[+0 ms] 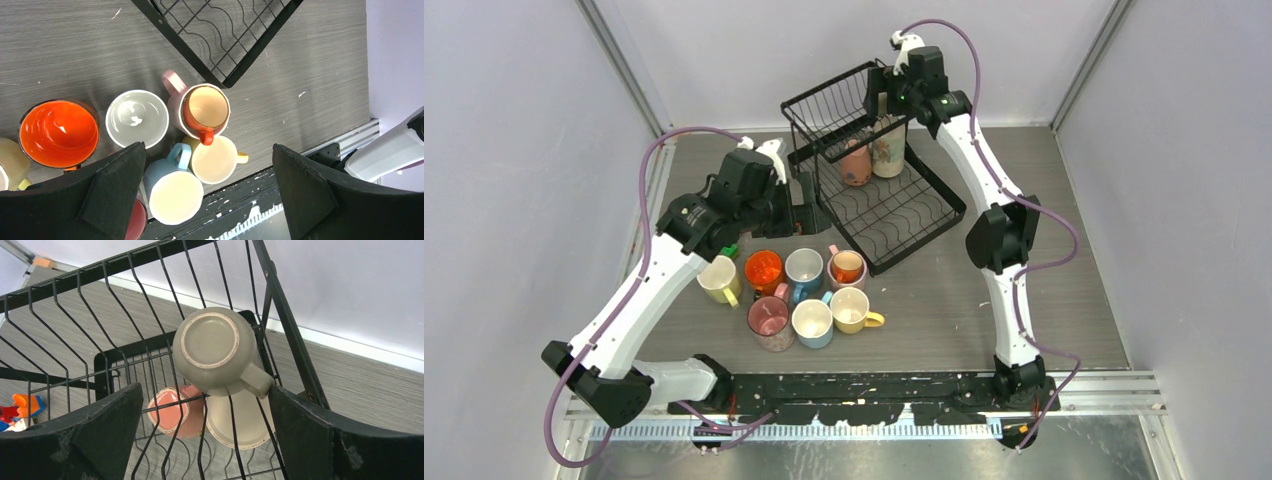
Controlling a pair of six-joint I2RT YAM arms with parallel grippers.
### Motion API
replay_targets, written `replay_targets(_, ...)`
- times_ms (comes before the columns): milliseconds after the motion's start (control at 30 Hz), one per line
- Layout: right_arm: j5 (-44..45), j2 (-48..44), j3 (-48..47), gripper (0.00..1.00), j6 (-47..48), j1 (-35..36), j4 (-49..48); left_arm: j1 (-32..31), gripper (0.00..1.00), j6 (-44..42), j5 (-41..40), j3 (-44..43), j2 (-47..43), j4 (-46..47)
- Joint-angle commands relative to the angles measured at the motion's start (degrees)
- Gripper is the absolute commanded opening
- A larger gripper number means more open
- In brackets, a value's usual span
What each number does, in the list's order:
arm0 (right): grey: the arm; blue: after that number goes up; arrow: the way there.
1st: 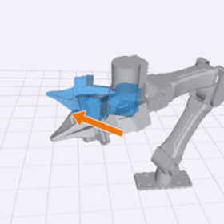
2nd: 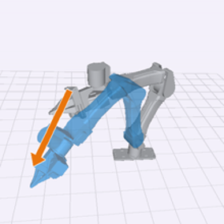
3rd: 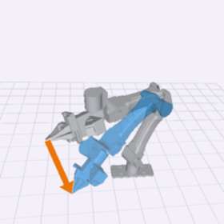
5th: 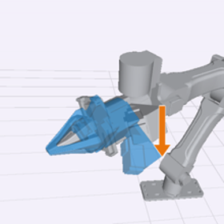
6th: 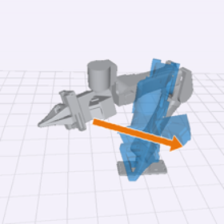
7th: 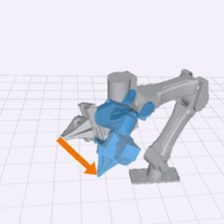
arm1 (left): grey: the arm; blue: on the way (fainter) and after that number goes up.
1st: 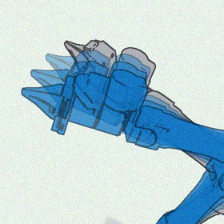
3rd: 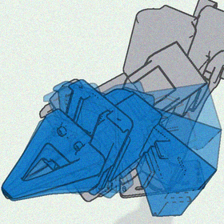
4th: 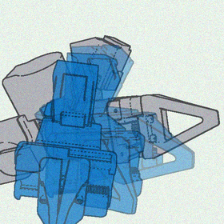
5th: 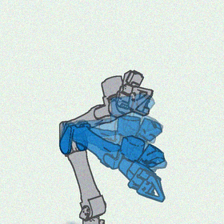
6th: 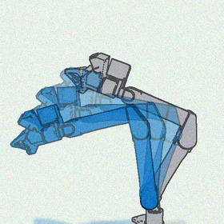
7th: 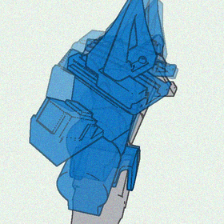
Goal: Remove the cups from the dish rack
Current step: Unload the cup from the dish rack.
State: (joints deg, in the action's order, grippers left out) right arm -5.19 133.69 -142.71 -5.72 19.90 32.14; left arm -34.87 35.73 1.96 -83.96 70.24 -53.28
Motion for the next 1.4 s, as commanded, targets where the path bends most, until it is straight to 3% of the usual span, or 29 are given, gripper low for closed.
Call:
replay_targets(0, -4.43, 0.99, -0.14, 1.0, -1.67, -0.67, -4.59, -0.28, 1.0, -0.57, -0.52, -0.65, 0.03, 0.36)
replay_targets(200, -5.69, -4.45, 7.32, 0.99, -1.19, 0.51, -7.3, -0.25, 1.0, -0.48, -0.01, -0.35, 0.66, 0.85)
replay_targets(600, 1.09, -5.09, 6.41, 1.0, 3.06, 0.5, -6.26, -0.24, 1.0, -0.62, -0.02, -0.59, 0.78, 0.58)
replay_targets(1367, -1.95, -7.18, 6.48, 1.0, 6.76, 0.16, -15.67, -0.26, 1.0, -1.38, -0.92, -0.42, 1.0, -0.42)
